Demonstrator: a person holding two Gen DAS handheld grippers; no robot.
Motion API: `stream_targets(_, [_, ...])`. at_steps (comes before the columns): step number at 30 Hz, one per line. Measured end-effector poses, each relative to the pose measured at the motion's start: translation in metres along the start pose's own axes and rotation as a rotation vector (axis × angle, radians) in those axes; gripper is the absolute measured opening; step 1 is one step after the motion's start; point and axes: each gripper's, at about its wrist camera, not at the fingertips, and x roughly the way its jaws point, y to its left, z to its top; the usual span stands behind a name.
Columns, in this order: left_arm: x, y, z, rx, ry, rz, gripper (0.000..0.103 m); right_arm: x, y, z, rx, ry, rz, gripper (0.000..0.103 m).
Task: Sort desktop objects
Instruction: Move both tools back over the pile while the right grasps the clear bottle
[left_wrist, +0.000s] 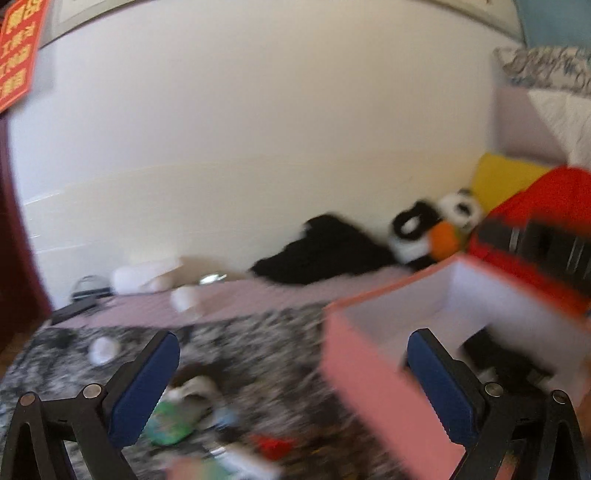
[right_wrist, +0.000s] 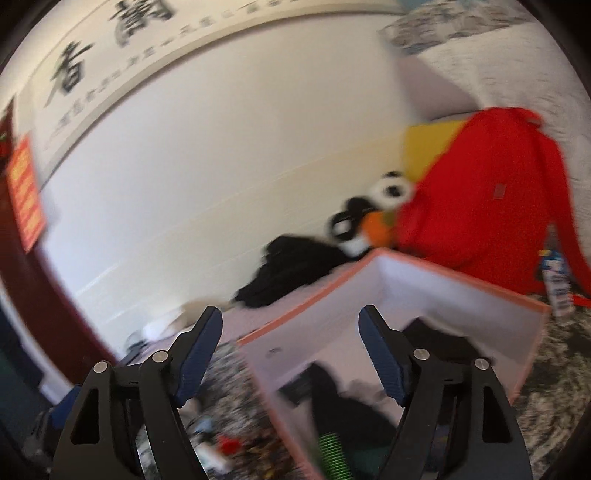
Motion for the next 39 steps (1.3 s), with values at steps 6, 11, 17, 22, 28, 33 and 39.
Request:
stream_targets(6, [0.027, 0.067, -0.074, -0.069, 0.161, 0.072, 0.102, 0.015, 0.054, -0.036, -0.121, 0.072, 0.210, 0.079])
stream_targets(11, [0.064, 0.105, -0.116, -0.098, 0.262, 0.027, 0.099, 0.055, 0.077, -0.096, -0.229, 0.240, 0.258, 0.079])
stream_targets(17, [0.098, 0.113, -0.137, -0.086, 0.340, -0.069, 0.079, 0.112, 0.093, -0.137, -0.307, 0.431, 0.381, 0.065])
stream_targets(22, [0.107, 0.090, -0.138, -0.035, 0.349, -0.205, 0.079, 0.149, 0.107, -0.168, -0.392, 0.587, 0.491, 0.061])
stream_targets(28, [0.123, 0.083, -0.143, -0.032, 0.361, -0.208, 0.079, 0.184, 0.127, -0.197, -0.449, 0.690, 0.510, 0.047])
stream_targets(33, [0.126, 0.072, -0.146, -0.006, 0.344, -0.210, 0.079, 0.209, 0.135, -0.218, -0.551, 0.718, 0.363, 0.043])
stream_targets(39, [0.137, 0.061, -0.149, 0.063, 0.362, -0.175, 0.077, 0.220, 0.126, -0.232, -0.575, 0.751, 0.305, 0.043])
